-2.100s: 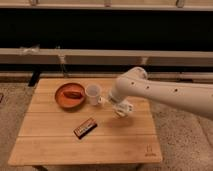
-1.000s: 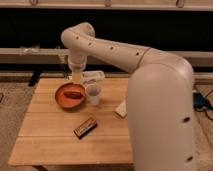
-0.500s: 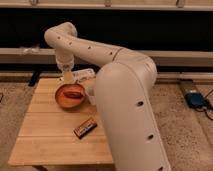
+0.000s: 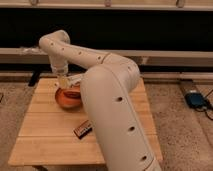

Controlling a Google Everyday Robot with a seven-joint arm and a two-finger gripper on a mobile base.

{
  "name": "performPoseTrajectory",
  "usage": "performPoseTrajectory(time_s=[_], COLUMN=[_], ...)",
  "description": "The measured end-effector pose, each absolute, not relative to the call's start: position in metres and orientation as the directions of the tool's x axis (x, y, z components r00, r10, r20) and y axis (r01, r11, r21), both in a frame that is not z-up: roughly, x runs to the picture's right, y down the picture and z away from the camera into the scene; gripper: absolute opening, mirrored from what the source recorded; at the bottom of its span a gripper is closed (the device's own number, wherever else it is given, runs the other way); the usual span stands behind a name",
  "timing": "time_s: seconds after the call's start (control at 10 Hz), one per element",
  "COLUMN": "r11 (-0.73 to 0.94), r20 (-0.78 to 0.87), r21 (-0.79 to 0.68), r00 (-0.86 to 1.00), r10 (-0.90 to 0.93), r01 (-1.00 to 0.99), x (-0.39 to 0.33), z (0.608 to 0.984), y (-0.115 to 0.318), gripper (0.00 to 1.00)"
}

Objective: Place the bottle in the ceramic bowl

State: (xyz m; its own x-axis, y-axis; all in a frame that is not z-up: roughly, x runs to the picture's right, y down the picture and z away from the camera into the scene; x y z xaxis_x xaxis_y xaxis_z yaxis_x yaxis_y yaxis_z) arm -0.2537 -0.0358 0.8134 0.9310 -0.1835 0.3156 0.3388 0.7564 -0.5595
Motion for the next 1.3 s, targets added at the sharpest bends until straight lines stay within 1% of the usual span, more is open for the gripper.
performPoseTrajectory(time_s=[0.1, 0.2, 0.3, 0.6, 0.7, 0.8, 0.9, 1.3], r11=[0.752, 0.751, 0.744, 0.723, 0.711, 0.703, 0.696, 0.665], r20=[0.322, 0.328, 0.340, 0.348, 0.350, 0.350, 0.348, 0.322], r21=[-0.559, -0.557, -0.560, -0.587, -0.603, -0.615, -0.624, -0.661], r00=[0.927, 0.925, 0.920, 0.920, 0.921, 0.922, 0.924, 0.932], r10=[-0.191, -0.193, -0.195, -0.180, -0.172, -0.164, -0.161, -0.167], r01=[0.349, 0.355, 0.365, 0.363, 0.362, 0.358, 0.356, 0.348], x=[-0.262, -0.268, -0.278, -0.280, -0.282, -0.282, -0.282, -0.277], z=[0.818, 0.820, 0.821, 0.826, 0.828, 0.829, 0.831, 0.839], y=[-0.035, -0.035, -0.032, -0.022, -0.013, -0.007, -0.002, 0.021], gripper=[0.04, 0.10, 0.22, 0.51, 0.63, 0.71, 0.74, 0.74])
